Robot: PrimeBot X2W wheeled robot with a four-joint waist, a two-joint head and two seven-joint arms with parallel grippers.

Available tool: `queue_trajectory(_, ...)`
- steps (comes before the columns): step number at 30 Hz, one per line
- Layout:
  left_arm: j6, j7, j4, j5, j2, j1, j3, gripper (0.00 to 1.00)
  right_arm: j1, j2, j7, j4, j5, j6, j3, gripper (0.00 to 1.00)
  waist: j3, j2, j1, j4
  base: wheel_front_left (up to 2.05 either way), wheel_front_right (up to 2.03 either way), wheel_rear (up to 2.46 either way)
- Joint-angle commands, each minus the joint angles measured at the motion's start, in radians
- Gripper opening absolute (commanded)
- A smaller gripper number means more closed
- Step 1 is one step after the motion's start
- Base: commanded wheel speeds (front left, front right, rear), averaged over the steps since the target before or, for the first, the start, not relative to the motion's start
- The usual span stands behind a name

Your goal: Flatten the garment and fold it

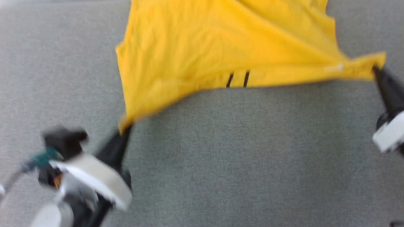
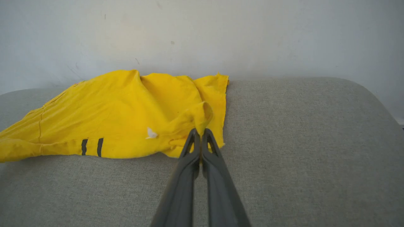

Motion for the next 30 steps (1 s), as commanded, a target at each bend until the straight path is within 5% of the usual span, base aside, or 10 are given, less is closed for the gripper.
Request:
queue_trajectory(1, 0.014, 0.029, -0.003, -0.012, 0.016, 0.058, -0.013, 0.00, 0.042, 0.010, 0.004, -0.012, -0.005, -0.002, -0.006, 0.00, -0.054, 0.0000, 0.0002, 0.007, 0.00, 0.00, 0.00)
queue_trajectory(18, 0.130, 0.287, -0.024, -0.203, 0.081, 0.473, -0.024, 0.00, 0.483, 0.053, 0.084, -0.010, -0.006, -0.002, -0.113, 0.00, -0.188, 0.0000, 0.0002, 0.048, 0.00, 0.00, 0.00)
queue_trajectory(30, 0.169, 0.391, -0.120, -0.313, 0.134, 0.666, 0.005, 0.00, 0.695, 0.074, 0.218, -0.032, 0.019, -0.002, -0.103, 0.00, -0.281, 0.0000, 0.0002, 0.041, 0.00, 0.00, 0.00)
